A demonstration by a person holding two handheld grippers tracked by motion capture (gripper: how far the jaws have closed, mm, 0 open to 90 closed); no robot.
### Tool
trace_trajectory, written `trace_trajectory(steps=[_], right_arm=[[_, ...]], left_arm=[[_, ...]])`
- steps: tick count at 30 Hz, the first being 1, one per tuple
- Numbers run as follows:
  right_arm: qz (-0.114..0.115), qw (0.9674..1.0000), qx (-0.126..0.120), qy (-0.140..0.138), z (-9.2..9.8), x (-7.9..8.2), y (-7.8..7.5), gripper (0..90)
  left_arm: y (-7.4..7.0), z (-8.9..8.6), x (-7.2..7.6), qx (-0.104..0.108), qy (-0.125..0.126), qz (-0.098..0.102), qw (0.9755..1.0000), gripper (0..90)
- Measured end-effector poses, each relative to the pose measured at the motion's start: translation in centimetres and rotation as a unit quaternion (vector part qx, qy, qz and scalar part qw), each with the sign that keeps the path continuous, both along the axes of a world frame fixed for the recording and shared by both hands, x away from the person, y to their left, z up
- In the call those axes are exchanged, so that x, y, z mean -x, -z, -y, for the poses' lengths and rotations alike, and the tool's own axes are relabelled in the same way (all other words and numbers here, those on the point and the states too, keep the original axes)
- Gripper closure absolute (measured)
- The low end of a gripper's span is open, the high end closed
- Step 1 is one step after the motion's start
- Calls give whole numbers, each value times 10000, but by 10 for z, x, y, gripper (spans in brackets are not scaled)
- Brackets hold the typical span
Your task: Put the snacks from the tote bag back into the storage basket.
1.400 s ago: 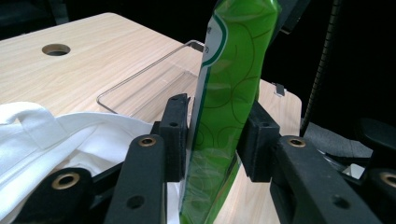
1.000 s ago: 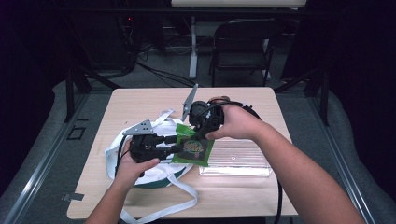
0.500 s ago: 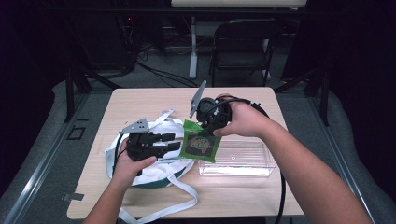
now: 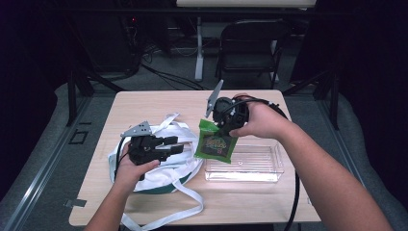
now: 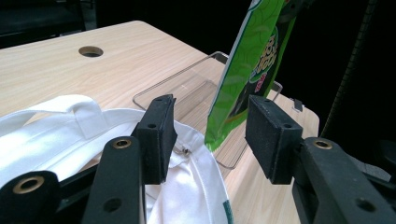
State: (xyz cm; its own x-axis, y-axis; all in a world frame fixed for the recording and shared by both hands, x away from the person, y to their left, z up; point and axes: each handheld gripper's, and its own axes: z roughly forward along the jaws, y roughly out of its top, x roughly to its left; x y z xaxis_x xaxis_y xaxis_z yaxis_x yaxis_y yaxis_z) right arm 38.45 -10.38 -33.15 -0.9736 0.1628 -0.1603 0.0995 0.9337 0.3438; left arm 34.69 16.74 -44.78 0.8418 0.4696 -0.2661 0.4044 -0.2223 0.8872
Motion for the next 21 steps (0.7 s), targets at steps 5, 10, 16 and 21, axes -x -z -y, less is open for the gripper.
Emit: trace_trajectory(steps=[5, 10, 16, 21], right_arm=[[38, 10000, 47, 66, 7, -2, -1, 755], [74, 9999, 84, 130, 13, -5, -1, 754], [152, 9996, 166, 156, 18, -7, 0, 754], [223, 9993, 247, 165, 22, -9, 1, 754]], left_arm=[[0, -2, -1, -9, -10, -8, 10000, 519], [0, -2, -1, -6, -23, -9, 10000, 519], [1, -3, -2, -35, -33, -8, 10000, 519], [1, -4, -2, -29, -54, -8, 10000, 519]])
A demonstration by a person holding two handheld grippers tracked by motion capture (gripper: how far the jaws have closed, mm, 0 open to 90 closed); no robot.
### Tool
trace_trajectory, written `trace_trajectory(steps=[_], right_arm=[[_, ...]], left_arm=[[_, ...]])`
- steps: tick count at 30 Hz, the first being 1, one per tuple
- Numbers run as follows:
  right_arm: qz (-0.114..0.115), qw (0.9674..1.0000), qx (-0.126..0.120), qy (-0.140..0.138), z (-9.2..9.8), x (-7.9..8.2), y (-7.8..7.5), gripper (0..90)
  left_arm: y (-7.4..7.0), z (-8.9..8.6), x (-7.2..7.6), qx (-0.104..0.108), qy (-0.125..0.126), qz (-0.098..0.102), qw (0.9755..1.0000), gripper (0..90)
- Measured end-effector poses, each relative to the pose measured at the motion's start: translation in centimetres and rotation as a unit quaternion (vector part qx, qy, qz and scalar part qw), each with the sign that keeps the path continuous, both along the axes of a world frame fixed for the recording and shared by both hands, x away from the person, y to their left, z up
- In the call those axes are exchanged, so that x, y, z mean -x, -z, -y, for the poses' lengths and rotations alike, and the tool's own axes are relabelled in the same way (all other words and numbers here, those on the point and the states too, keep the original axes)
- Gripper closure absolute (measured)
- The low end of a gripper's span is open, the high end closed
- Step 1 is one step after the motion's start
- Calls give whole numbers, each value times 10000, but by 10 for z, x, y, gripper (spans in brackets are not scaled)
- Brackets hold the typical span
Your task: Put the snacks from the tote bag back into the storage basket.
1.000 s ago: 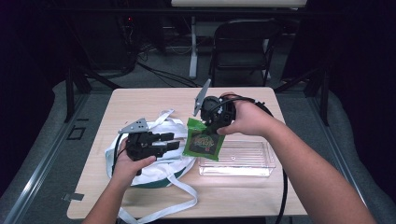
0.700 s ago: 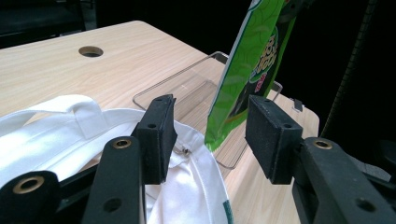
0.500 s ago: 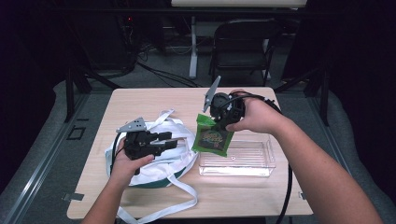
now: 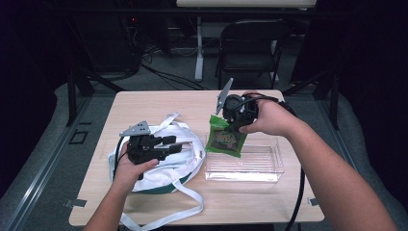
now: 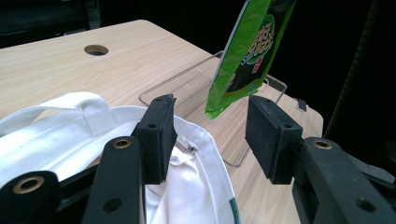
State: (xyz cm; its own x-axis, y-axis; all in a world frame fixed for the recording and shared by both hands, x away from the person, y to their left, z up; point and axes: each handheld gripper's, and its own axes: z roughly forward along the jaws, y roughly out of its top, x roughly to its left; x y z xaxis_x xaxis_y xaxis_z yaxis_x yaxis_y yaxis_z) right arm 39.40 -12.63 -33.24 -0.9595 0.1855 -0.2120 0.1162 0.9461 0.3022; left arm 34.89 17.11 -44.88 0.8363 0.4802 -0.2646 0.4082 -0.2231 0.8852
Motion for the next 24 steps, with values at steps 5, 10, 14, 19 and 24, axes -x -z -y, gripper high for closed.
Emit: trace_trajectory(steps=[5, 10, 14, 19, 24], right_arm=[[101, 9999, 108, -42, 3, -3, 2, 754], [153, 9997, 164, -42, 4, -6, 7, 753], [235, 9993, 292, -77, 4, -9, 11, 752], [273, 9992, 289, -59, 4, -13, 20, 752], [269, 9991, 323, -54, 3, -17, 28, 751]], left_arm=[[0, -1, 0, -3, -9, -11, 10000, 519], [1, -1, -1, 4, -24, -9, 10000, 519], [1, -2, -1, 29, -31, -23, 10000, 519], [1, -3, -2, 45, -46, -34, 10000, 519], [1, -3, -2, 17, -44, -37, 10000, 519]])
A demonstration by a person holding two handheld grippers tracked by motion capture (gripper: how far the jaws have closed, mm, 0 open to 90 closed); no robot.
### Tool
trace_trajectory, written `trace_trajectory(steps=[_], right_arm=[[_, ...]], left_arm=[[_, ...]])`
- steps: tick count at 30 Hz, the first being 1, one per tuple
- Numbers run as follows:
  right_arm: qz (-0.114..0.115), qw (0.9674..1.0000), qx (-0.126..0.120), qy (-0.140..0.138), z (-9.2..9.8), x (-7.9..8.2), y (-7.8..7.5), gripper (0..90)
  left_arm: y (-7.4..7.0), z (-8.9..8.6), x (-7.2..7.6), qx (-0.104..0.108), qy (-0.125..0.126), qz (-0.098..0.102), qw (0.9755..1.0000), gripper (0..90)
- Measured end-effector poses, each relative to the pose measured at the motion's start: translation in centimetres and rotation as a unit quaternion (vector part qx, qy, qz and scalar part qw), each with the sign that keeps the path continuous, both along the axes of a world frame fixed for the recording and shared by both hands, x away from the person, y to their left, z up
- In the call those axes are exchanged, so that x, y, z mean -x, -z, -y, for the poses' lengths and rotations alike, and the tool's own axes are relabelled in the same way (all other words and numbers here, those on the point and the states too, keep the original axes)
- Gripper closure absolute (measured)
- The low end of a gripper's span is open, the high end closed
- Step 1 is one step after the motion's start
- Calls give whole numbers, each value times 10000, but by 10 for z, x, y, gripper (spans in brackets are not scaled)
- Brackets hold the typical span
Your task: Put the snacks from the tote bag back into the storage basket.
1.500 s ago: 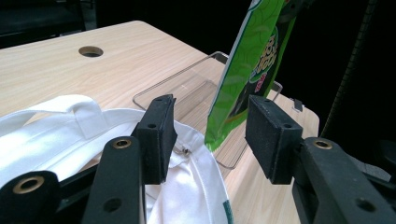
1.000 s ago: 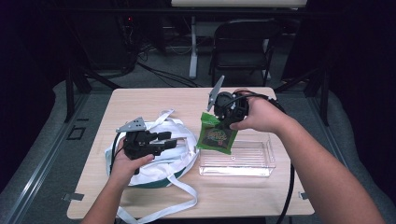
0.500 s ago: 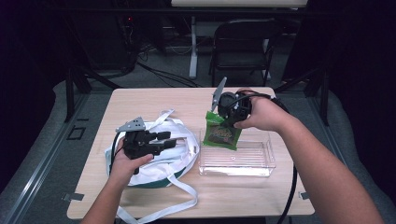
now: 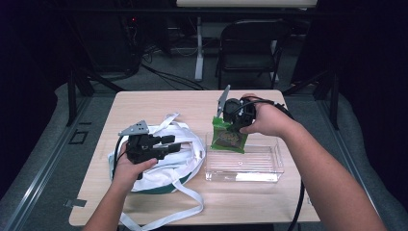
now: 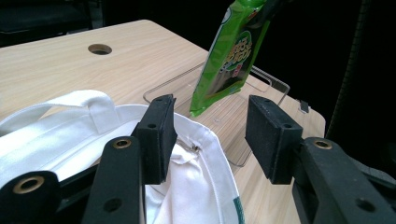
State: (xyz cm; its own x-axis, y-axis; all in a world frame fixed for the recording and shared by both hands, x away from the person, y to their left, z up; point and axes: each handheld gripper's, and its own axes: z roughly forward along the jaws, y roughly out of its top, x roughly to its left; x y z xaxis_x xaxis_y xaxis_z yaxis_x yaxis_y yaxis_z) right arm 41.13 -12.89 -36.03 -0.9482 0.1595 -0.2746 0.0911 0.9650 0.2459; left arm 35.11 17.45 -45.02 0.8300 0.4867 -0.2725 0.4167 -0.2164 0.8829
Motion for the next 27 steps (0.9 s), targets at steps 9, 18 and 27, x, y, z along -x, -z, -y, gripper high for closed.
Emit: trace_trajectory(steps=[9, 18, 27], right_arm=[[-23, 10000, 7, 27, -2, -9, 13, 752], [32, 9998, 179, 54, -3, -18, 28, 753], [9, 9999, 116, 121, -1, -28, 37, 753]], left_arm=[[2, 0, -1, -11, -4, -29, 10000, 519], [2, -1, -2, -4, -30, -32, 10000, 520], [3, -1, -2, -7, -38, -42, 10000, 521]])
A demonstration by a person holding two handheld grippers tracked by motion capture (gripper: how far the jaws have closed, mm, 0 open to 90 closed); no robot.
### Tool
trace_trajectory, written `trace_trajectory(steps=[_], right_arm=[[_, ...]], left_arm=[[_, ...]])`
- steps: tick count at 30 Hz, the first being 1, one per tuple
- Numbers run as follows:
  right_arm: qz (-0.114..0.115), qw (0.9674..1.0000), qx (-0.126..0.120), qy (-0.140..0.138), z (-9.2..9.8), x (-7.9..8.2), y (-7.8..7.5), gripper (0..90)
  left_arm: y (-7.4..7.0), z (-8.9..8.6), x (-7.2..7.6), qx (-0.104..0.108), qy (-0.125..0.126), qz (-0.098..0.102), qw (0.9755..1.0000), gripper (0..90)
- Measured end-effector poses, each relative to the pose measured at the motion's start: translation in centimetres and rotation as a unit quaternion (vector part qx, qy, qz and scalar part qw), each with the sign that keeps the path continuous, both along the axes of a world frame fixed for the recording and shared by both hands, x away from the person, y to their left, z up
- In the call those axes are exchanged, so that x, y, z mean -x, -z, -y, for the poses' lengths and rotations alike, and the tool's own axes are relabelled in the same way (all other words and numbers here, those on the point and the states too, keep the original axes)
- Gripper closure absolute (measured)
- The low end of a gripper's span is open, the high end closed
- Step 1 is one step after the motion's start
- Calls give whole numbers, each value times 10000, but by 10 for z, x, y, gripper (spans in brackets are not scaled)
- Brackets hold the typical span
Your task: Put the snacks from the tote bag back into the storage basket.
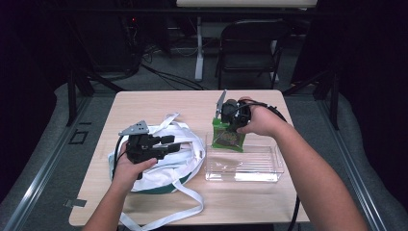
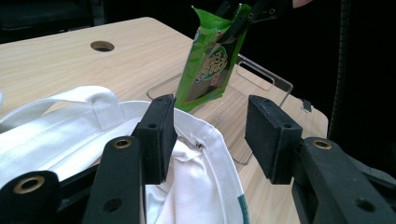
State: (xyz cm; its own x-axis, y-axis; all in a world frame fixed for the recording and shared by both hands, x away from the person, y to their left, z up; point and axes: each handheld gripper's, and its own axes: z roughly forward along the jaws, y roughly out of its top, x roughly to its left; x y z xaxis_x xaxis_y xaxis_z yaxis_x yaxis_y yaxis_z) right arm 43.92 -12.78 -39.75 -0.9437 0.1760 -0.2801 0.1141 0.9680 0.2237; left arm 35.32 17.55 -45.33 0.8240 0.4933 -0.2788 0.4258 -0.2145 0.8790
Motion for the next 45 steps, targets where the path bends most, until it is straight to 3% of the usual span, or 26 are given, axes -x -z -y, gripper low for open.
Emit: trace_trajectory(steps=[28, 45], right_arm=[[100, 9998, 25, -166, -11, -15, 21, 753], [141, 9992, 177, -344, -20, -22, 36, 753]], left_arm=[[2, -6, -1, -11, -80, -18, 10000, 523], [5, -17, 3, -50, -297, -36, 9995, 525]])
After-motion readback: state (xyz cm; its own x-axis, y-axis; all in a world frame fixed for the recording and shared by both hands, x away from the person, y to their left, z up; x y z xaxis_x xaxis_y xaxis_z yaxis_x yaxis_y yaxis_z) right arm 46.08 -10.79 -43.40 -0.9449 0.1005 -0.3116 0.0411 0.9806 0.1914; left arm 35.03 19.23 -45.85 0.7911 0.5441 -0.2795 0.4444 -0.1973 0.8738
